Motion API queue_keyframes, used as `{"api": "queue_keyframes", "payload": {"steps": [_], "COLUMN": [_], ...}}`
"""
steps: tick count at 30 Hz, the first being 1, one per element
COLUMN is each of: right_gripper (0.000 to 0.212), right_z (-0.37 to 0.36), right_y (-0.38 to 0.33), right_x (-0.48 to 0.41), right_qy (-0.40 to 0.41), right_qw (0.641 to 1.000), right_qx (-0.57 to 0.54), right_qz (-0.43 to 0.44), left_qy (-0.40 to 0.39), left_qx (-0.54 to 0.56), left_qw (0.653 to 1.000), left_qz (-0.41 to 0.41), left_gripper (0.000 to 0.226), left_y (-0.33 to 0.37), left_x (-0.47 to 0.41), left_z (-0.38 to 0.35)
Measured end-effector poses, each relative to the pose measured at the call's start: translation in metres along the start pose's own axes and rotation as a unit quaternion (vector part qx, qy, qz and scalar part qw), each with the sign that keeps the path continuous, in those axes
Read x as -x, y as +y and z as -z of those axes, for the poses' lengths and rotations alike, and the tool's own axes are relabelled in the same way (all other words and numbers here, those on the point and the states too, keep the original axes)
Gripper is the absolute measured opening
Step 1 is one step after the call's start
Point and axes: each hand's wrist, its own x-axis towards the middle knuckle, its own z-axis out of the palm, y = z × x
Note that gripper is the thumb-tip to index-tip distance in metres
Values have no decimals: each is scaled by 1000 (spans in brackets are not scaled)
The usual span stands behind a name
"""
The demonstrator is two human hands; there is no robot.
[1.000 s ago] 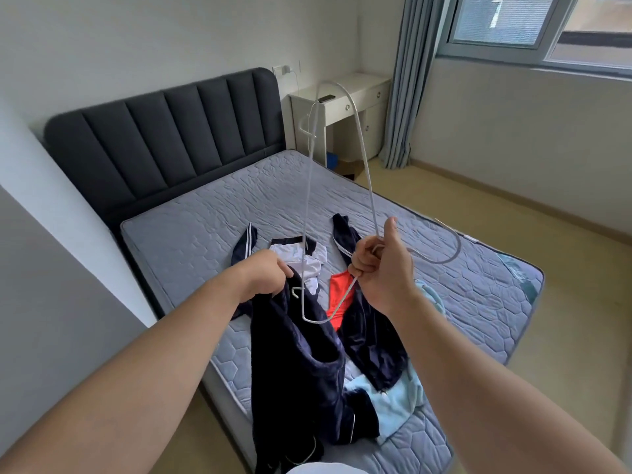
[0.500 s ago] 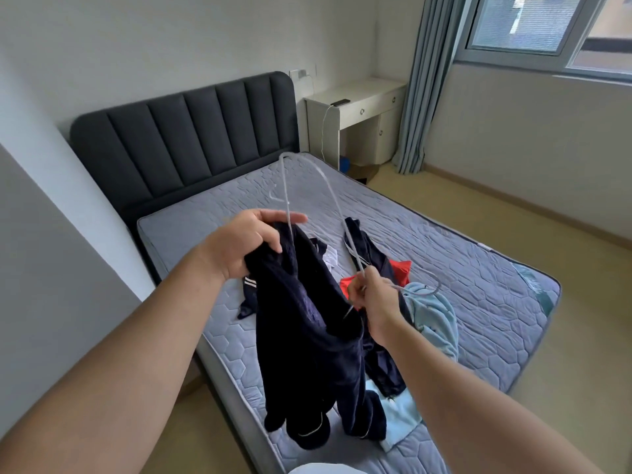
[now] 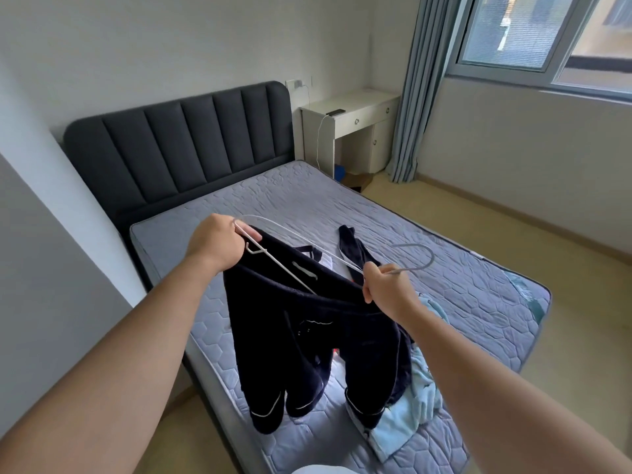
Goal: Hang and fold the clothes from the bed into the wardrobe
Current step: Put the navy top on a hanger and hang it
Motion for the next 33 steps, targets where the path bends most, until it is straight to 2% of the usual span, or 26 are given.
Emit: {"api": "queue_keyframes", "payload": {"steps": [6, 9, 12, 13, 15, 16, 18, 21, 25, 27, 30, 33], "right_gripper": [29, 30, 31, 33, 35, 37, 40, 40, 43, 46, 47, 49], "right_z": [2, 3, -5, -10, -17, -18, -18, -16, -17, -17, -15, -13], "right_y": [-17, -31, -42, -46, -54, -58, -65, -66, -66, -67, -68, -68], "right_x": [-6, -8, -7, -5, -5, -6, -9, -10, -11, -10, -8, -6], "right_qy": [46, 66, 61, 58, 63, 75, 100, 122, 143, 145, 149, 146], "right_qw": [995, 989, 974, 968, 961, 964, 964, 949, 925, 916, 907, 901], "right_qx": [82, 129, 213, 235, 249, 236, 227, 274, 338, 361, 380, 393], "right_qz": [10, 17, 51, 71, 99, 100, 93, 97, 102, 103, 106, 106], "left_qy": [-15, -36, -65, -66, -61, -64, -78, -97, -84, -68, -47, -50], "left_qx": [-111, -223, -287, -289, -274, -262, -238, -198, -141, -120, -123, -171], "left_qw": [993, 973, 953, 952, 956, 959, 963, 968, 981, 985, 984, 969], "left_qz": [-29, -39, -68, -77, -81, -86, -97, -118, -105, -101, -122, -171], "left_gripper": [52, 57, 61, 52, 19, 14, 18, 13, 30, 30, 18, 32], "left_y": [-14, -12, -2, 4, 22, 30, 41, 49, 53, 54, 56, 59], "left_x": [-7, -5, 0, 2, 13, 20, 34, 49, 57, 57, 57, 60], "left_z": [5, 6, 5, 4, -3, -10, -23, -40, -57, -64, -78, -89]}}
